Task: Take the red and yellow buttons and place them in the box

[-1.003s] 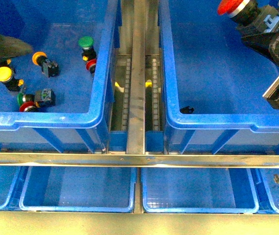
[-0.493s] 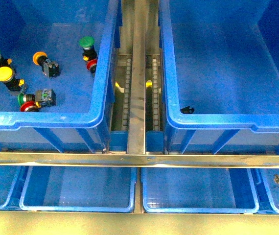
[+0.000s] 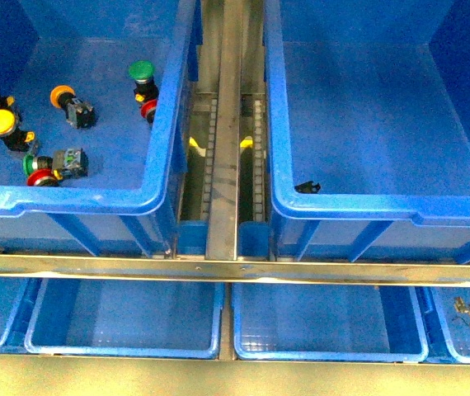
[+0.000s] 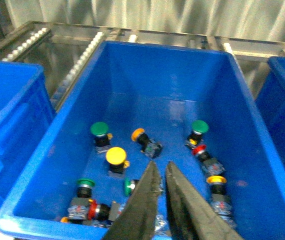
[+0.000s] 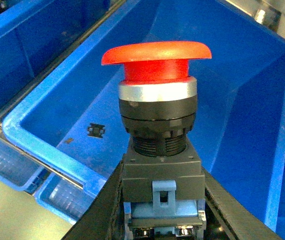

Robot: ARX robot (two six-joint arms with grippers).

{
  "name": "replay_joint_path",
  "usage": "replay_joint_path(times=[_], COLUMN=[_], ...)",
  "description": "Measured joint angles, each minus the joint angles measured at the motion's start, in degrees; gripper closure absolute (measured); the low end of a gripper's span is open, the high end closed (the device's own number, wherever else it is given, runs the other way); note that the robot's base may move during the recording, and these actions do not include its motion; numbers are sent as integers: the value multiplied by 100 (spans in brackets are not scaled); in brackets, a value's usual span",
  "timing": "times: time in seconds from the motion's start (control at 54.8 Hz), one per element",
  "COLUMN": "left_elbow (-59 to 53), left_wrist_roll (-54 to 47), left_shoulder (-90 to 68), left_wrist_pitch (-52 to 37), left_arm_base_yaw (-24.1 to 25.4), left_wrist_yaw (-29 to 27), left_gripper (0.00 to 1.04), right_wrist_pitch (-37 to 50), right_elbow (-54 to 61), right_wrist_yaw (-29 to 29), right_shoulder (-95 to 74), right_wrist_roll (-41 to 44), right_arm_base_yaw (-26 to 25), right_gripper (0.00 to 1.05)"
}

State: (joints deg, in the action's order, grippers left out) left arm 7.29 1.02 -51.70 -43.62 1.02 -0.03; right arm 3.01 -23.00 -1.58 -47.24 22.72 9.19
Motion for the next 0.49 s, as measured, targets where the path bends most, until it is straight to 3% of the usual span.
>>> replay_joint_path(times=[0.036,0.493], left_elbow=[-68,-610], left_wrist_roll=[7,-42], left_shoulder=[164,1351], left_wrist_pitch=[85,669], left_arm_base_yaw=[-50,-87], left_wrist_yaw=[0,0], left_gripper=[102,102], right_wrist_pitch=[22,24], right_elbow=[0,0], right_wrist_yaw=[-20,-223], right_shoulder=[-2,-7], right_wrist_roll=[-17,-160], right_arm_base_yaw=[63,195], right_gripper=[77,77])
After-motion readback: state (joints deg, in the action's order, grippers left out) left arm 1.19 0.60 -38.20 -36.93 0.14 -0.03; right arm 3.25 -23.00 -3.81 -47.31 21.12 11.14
